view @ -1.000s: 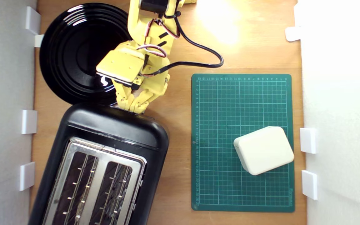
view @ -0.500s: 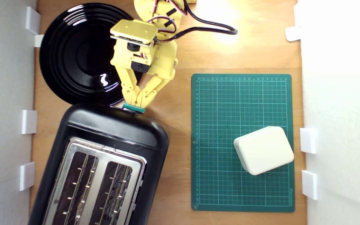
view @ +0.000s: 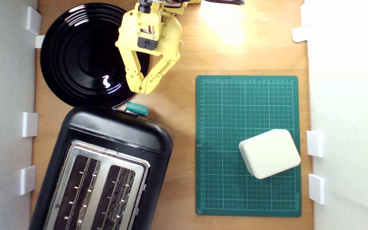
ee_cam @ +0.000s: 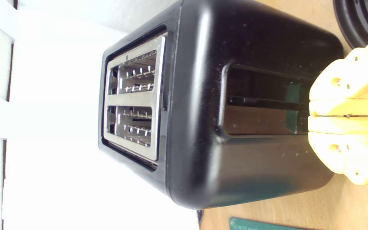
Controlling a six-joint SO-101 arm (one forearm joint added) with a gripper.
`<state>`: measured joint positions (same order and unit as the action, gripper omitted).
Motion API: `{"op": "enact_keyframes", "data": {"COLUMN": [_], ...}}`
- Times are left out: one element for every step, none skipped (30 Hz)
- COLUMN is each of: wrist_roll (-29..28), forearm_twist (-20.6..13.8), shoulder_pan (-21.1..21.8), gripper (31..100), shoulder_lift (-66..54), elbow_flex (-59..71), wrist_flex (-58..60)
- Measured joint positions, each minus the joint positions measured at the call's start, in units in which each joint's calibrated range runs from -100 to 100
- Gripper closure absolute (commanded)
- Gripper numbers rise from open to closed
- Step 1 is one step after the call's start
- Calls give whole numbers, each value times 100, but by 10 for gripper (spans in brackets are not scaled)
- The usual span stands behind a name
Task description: Start toaster
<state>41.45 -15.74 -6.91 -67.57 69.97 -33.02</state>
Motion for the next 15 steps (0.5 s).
{"op": "enact_keyframes", "data": {"wrist_roll": [0, 22, 65, 108, 129, 151, 172, 183, 183, 183, 183, 183, 183, 183, 183], "forearm_twist": [0, 0, 0, 0, 0, 48, 116, 164, 193, 212, 212, 212, 212, 221, 221], "shoulder_pan": [9, 18, 27, 36, 45, 45, 9, 0, 0, 36, 99, 172, 244, 262, 262], "gripper": [989, 989, 989, 989, 989, 989, 989, 989, 989, 989, 989, 989, 989, 989, 989], "shoulder_lift": [-158, -317, -450, -592, -717, -850, -1009, -1159, -1301, -1442, -1617, -1726, -1876, -2034, -2184], "elbow_flex": [148, 287, 389, 473, 519, 547, 593, 612, 630, 677, 769, 862, 982, 1121, 1251], "wrist_flex": [-9, -60, -153, -315, -528, -732, -919, -1089, -1268, -1438, -1591, -1762, -1906, -2026, -2119]}}
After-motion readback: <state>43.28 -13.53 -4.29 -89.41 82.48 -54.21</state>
